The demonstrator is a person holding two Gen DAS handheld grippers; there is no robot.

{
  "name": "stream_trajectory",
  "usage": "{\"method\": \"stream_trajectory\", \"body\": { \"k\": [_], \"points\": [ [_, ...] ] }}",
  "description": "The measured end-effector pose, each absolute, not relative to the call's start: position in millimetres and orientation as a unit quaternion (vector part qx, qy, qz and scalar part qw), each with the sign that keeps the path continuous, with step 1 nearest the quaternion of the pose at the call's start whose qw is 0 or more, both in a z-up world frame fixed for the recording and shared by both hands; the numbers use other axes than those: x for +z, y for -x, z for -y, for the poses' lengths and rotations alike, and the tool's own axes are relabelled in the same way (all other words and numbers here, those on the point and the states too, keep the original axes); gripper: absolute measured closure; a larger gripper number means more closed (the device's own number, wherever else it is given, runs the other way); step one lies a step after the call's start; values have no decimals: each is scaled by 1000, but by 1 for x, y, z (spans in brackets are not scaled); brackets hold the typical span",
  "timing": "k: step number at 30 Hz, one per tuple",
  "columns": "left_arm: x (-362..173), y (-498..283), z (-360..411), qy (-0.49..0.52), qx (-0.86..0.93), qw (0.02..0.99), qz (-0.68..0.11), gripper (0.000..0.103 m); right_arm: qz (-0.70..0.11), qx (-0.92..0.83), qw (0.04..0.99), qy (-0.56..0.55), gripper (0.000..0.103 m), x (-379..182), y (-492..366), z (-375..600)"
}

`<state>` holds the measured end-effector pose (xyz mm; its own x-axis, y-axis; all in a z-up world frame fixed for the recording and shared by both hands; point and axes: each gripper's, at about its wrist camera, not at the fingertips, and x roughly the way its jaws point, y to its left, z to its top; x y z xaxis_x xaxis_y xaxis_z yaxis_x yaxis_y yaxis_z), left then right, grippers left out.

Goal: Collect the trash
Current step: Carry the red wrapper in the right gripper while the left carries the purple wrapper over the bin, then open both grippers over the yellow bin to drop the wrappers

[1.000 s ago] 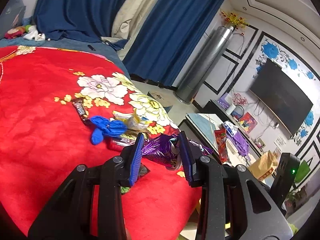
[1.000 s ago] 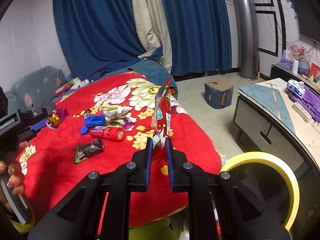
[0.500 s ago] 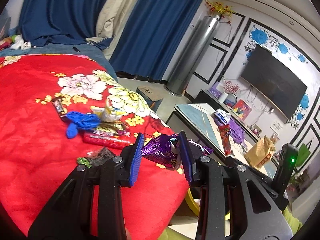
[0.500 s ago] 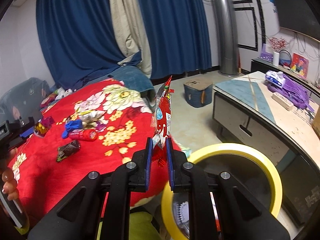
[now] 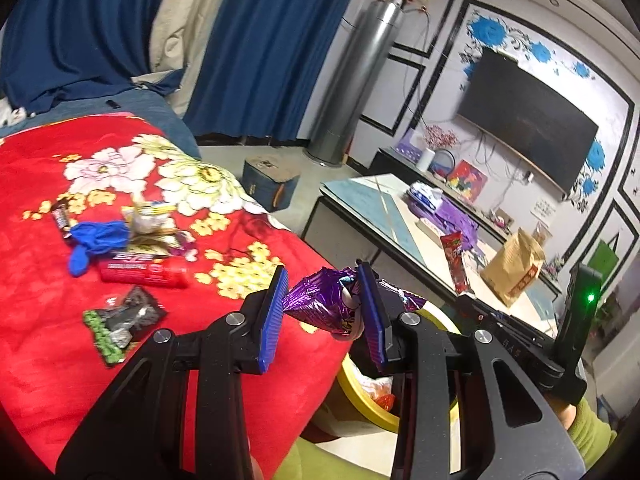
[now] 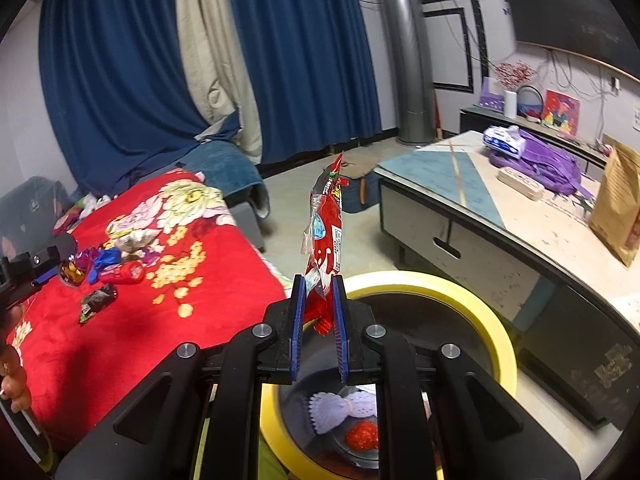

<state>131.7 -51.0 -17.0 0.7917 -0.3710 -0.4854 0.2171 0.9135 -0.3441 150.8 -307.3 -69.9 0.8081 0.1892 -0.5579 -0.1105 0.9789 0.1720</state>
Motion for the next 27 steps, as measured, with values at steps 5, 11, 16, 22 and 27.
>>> {"method": "stream_trajectory", "body": {
  "k": [5,11,16,22,27],
  "points": [
    [-19,-136,74,115,-174,934,-289,75,-305,61,948,-71,90,-77,-148,322],
    [-26,-142,102,84,-198,930,-299,74,-317,43,944,-79,90,-88,-145,338],
    [-40,-147,125,65,-212,921,-321,74,-332,32,938,-95,90,-104,-141,356],
    [-60,-151,154,37,-233,907,-350,74,-355,33,927,-116,89,-124,-138,371],
    [-71,-158,172,18,-248,896,-367,72,-371,40,919,-130,86,-136,-138,377]
  ]
}}
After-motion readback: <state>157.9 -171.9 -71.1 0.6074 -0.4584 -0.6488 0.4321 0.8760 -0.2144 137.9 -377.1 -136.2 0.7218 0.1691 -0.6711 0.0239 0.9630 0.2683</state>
